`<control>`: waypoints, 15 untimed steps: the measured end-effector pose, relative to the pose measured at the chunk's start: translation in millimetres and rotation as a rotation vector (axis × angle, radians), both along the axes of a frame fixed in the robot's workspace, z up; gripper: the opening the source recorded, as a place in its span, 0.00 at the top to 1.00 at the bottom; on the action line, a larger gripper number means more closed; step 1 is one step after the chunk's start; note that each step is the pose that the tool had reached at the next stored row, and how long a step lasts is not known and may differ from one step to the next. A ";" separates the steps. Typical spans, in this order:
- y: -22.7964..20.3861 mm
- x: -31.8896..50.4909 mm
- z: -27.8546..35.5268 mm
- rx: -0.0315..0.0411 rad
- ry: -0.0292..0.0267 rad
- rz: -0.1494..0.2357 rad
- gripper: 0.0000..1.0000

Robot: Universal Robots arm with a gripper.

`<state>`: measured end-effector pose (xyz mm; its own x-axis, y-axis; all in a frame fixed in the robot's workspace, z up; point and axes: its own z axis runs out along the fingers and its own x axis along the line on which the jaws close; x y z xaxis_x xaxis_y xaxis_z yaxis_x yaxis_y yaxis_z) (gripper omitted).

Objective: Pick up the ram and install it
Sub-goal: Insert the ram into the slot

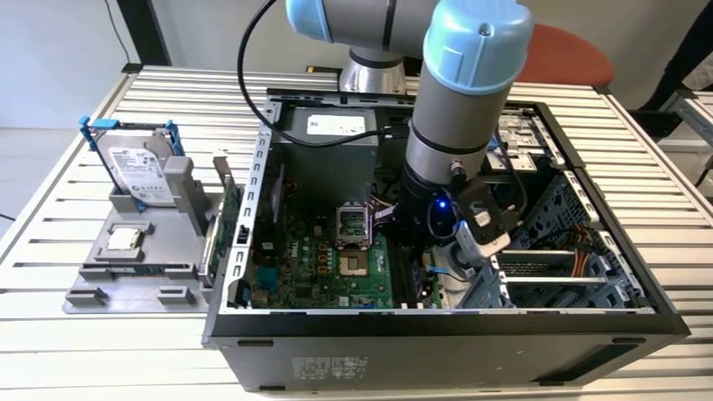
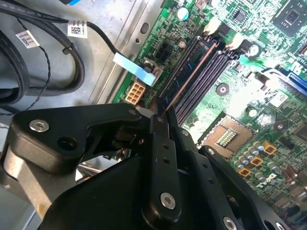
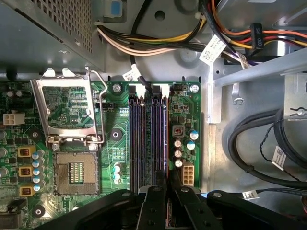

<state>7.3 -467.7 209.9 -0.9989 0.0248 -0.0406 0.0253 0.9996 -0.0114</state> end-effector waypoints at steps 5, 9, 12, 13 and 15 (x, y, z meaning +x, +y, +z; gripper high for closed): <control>0.1 0.1 -1.5 0.0004 0.0000 0.000 1.00; 0.3 0.1 -1.8 0.0021 -0.0002 0.000 1.00; 0.2 0.2 -1.7 0.0012 0.0001 0.000 0.00; 0.0 0.1 -0.6 0.0004 0.0013 0.000 0.00; 0.1 0.1 7.9 0.0006 0.0021 0.000 0.00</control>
<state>7.4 -467.6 217.9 -0.9989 0.0248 -0.0385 0.0253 0.9996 -0.0108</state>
